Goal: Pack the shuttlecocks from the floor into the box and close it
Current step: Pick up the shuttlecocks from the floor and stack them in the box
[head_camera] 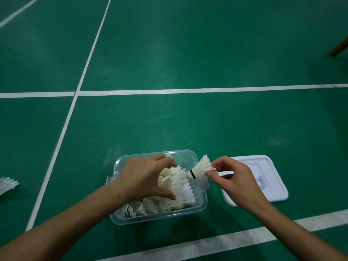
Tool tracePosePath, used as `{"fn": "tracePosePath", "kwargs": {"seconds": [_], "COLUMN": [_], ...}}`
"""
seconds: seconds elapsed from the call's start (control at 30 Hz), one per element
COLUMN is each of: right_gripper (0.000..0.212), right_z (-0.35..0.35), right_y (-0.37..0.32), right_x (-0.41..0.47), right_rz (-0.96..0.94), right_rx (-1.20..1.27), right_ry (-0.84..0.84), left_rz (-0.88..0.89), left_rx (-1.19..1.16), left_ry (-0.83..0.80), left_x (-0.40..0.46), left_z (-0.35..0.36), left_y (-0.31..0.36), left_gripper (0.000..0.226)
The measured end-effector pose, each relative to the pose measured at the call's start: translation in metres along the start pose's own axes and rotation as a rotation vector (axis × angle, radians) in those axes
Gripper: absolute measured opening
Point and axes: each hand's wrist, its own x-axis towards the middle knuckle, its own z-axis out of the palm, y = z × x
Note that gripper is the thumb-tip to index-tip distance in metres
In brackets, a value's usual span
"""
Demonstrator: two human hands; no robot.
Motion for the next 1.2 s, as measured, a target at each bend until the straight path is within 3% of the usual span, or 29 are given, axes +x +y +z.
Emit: {"fn": "tracePosePath", "kwargs": {"seconds": [0.13, 0.37, 0.6, 0.8, 1.03, 1.2], "right_gripper": [0.014, 0.016, 0.022, 0.035, 0.055, 0.045], "right_z": [0.006, 0.041, 0.068, 0.077, 0.05, 0.041], "right_y": [0.007, -0.005, -0.005, -0.008, -0.01, -0.044], "right_x": [-0.008, -0.018, -0.014, -0.011, -0.005, -0.003], "right_rz": [0.023, -0.004, 0.025, -0.017, 0.007, -0.152], "right_rx": [-0.107, -0.166, -0.25, -0.439, -0.393, -0.252], "right_ry": [-0.011, -0.099, -0.11, -0.108, -0.1, -0.199], "left_rz": [-0.007, -0.01, -0.013, -0.036, 0.002, 0.125], "left_rx": [0.142, 0.232, 0.372, 0.338, 0.075, -0.302], "left_ry": [-0.066, 0.035, 0.037, 0.089, 0.263, 0.361], "left_x": [0.01, 0.011, 0.005, 0.008, -0.007, -0.014], "left_z": [0.016, 0.033, 0.043, 0.053, 0.031, -0.004], "left_y": [0.015, 0.017, 0.012, 0.004, -0.003, 0.002], "left_gripper": [0.08, 0.063, 0.051, 0.053, 0.076, 0.089]}}
